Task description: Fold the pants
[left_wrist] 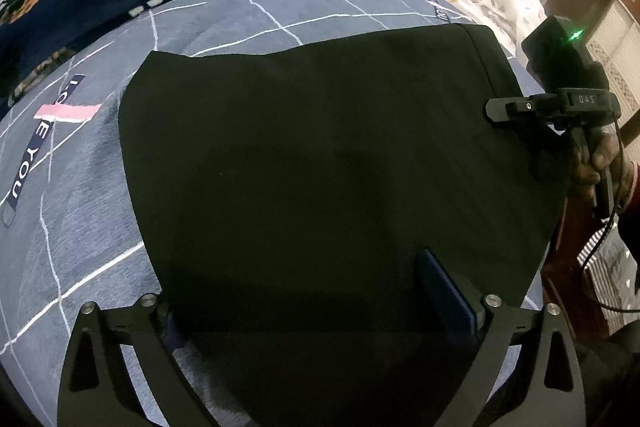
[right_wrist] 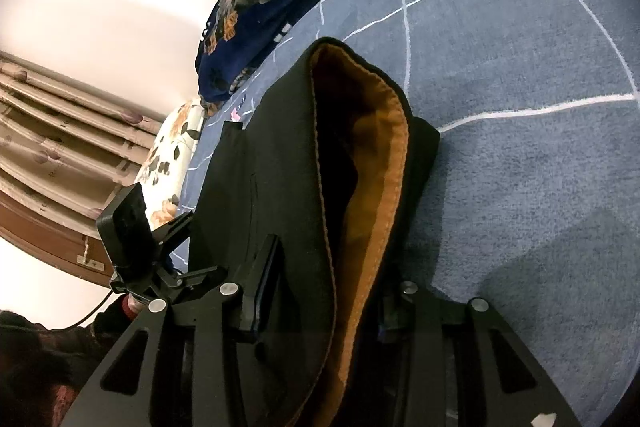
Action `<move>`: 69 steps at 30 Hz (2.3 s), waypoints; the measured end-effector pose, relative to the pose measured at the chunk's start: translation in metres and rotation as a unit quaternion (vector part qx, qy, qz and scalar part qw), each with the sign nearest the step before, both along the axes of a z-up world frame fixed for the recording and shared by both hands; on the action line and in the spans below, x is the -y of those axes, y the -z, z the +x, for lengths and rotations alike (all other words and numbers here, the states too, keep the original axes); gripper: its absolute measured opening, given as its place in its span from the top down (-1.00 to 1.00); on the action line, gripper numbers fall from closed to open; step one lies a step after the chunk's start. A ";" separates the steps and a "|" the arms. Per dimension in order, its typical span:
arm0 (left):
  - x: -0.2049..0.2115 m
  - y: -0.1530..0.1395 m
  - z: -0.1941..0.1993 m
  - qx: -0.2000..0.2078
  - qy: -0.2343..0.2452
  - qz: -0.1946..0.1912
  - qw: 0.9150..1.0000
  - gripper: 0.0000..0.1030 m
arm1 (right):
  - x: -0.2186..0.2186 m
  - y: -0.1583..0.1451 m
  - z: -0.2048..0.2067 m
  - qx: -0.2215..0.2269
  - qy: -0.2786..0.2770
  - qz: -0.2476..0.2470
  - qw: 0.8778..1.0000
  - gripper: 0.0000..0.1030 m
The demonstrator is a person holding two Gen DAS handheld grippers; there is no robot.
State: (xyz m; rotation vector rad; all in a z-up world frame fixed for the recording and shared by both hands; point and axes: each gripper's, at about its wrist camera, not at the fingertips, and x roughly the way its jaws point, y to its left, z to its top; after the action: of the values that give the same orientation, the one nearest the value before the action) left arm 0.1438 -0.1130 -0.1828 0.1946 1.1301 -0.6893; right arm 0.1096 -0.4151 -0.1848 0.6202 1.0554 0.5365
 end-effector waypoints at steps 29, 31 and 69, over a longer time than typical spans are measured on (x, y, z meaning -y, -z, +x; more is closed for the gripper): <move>-0.065 -0.053 -0.005 0.013 -0.106 -0.122 0.987 0.72 | -0.027 -0.012 -0.031 0.035 0.057 0.110 0.992 0.54; -0.071 -0.059 -0.007 0.023 -0.114 -0.116 0.986 0.73 | -0.035 -0.013 -0.029 0.036 0.056 0.117 0.991 0.54; -0.267 -0.104 0.085 0.135 -0.290 -0.070 0.945 0.74 | -0.236 -0.043 0.155 0.045 -0.040 0.154 0.986 0.54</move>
State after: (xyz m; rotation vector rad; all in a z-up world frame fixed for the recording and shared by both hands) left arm 0.2291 0.1539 -0.0783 -0.1632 0.8103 -0.2035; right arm 0.2650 -0.1795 -0.1418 0.8195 0.9224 0.8009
